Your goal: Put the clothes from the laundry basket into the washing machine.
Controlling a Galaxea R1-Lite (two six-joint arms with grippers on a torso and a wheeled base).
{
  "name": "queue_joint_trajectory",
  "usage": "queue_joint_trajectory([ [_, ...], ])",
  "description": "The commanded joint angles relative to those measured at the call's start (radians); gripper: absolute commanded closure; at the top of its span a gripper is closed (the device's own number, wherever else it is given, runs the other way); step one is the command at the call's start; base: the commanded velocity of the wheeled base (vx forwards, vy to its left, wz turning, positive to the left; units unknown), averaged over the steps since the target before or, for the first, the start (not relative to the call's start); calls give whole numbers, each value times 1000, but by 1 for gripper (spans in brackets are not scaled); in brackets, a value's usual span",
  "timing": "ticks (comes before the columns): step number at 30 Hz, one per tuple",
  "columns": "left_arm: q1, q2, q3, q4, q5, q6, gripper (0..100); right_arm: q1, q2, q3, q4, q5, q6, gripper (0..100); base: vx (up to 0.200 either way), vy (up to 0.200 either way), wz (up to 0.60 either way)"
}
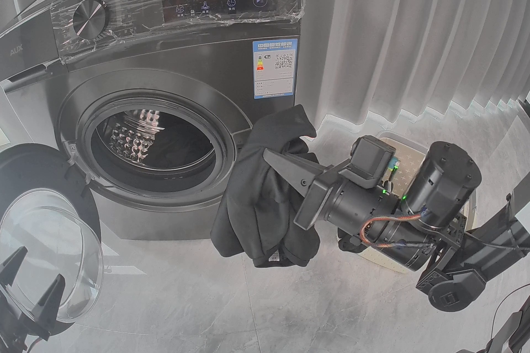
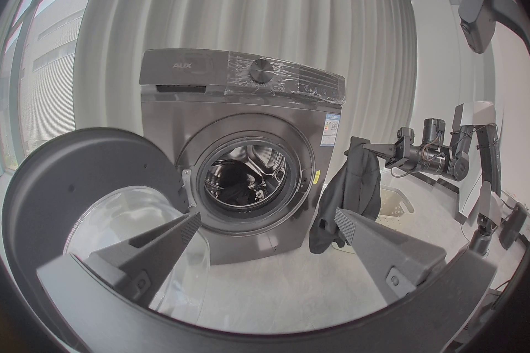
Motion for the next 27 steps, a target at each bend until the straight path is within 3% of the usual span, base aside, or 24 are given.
queue_joint_trajectory([
  [1,-24,276,-19,-143,-45,22,0,2,72,-76,-1,1,2,100,0,0,0],
  [4,-87,339,-42,-169,-118,22,0,-6,97,-122,0,1,5,100,0,0,0],
  [7,-136,382,-62,-167,-130,16,0,-7,114,-153,0,0,21,100,0,0,0],
  [10,-185,433,-80,-169,-130,11,0,-9,129,-174,0,0,25,100,0,0,0],
  [25,-303,690,-162,-201,-127,10,0,-9,180,-242,-4,-3,27,100,0,0,0],
  [27,-348,740,-175,-203,-128,2,0,-9,184,-243,-9,-3,27,100,0,0,0],
])
